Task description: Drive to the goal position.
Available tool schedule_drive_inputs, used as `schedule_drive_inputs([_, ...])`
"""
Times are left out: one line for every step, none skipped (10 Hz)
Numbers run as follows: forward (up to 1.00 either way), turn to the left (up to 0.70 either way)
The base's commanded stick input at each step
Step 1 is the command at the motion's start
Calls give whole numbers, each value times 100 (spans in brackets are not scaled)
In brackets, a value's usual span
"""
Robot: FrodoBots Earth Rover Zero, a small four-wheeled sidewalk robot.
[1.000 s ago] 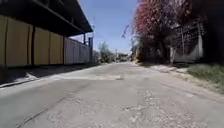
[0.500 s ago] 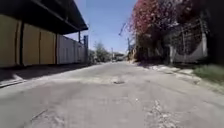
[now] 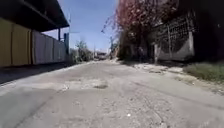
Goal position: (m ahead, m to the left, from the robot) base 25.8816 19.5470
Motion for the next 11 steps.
schedule_drive_inputs([100,2])
schedule_drive_inputs([100,2])
schedule_drive_inputs([100,2])
schedule_drive_inputs([100,2])
schedule_drive_inputs([100,2])
schedule_drive_inputs([100,16])
schedule_drive_inputs([100,37])
schedule_drive_inputs([100,42])
schedule_drive_inputs([100,41])
schedule_drive_inputs([100,39])
schedule_drive_inputs([100,18])
